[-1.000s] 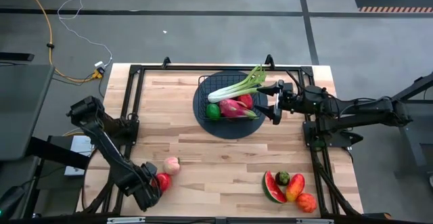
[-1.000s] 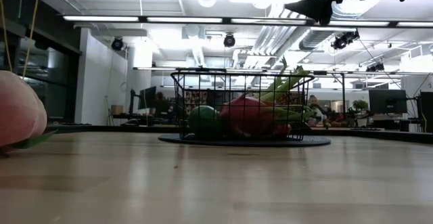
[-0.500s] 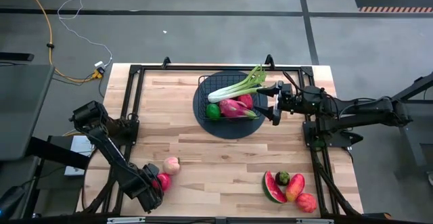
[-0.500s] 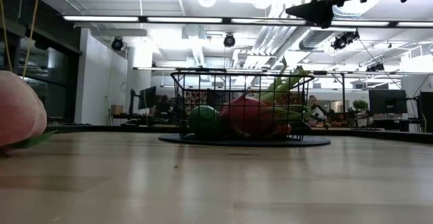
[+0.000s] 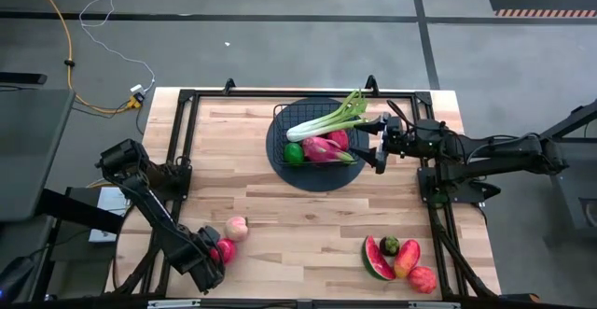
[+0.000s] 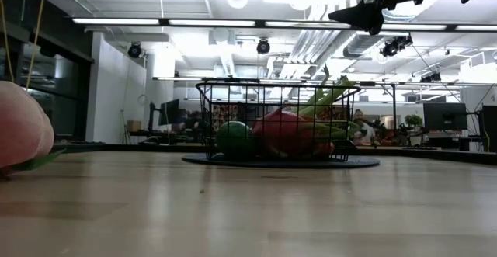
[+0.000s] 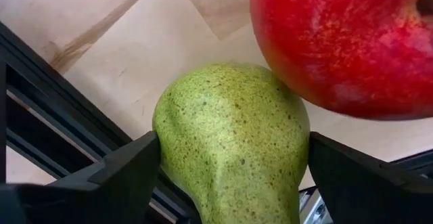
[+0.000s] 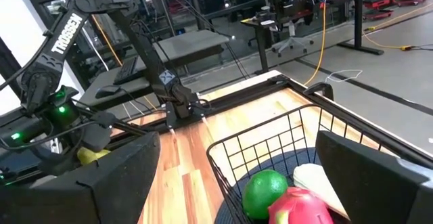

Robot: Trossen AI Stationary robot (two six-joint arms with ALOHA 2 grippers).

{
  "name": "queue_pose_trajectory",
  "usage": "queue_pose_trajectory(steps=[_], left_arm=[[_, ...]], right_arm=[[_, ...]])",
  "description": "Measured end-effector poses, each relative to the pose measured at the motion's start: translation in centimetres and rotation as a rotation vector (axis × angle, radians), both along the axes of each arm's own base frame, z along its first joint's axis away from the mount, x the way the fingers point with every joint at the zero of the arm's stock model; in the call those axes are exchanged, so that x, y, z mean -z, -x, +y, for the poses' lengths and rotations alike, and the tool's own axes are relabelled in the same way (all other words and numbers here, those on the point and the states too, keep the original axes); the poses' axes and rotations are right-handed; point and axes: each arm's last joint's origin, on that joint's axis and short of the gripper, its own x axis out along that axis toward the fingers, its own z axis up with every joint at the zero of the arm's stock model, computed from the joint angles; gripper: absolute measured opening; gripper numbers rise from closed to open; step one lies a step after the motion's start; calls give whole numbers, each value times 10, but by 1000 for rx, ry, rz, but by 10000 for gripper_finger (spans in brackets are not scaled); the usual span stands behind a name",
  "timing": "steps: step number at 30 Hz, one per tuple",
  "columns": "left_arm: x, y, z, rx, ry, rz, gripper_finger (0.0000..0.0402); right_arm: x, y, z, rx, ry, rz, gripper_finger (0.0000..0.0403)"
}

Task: Build produce basket
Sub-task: Put the pear into the wire basket

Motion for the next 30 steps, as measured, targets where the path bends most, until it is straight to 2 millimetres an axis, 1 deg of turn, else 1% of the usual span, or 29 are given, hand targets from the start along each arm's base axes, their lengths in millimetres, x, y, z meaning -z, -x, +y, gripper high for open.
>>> queue_pose_trajectory(steps=[4, 8, 12, 15, 17, 19, 21, 23, 25, 27, 30], left_arm=[[-2, 1, 1, 30, 4, -13, 309], [-7, 2, 3, 82, 15, -32, 304], [-27, 5, 10, 184, 93, -99, 303], [-54, 10, 23, 262, 161, -197, 302], [-74, 15, 36, 293, 180, -285, 301], [-96, 21, 53, 284, 187, -393, 301], [-118, 28, 74, 241, 176, -512, 301], [-137, 36, 97, 177, 129, -656, 301], [-152, 42, 120, 114, 37, -803, 301], [-164, 48, 143, 76, -103, -928, 301], [-177, 51, 172, 62, -338, -1056, 301]], right_arm=[[0, 0, 0, 0, 0, 4, 385], [1, 0, 0, 0, -1, 9, 385], [2, 0, 0, 0, -2, 22, 385], [3, 0, 0, 0, -2, 27, 385], [3, 0, 0, 0, -3, 29, 385], [3, 0, 0, 0, -3, 29, 385], [3, 0, 0, 0, -3, 29, 385], [3, 0, 0, 1, -3, 29, 385], [3, 0, 0, 0, -3, 28, 385], [2, 0, 0, 1, -6, 24, 385], [2, 0, 0, 3, -34, 13, 385]])
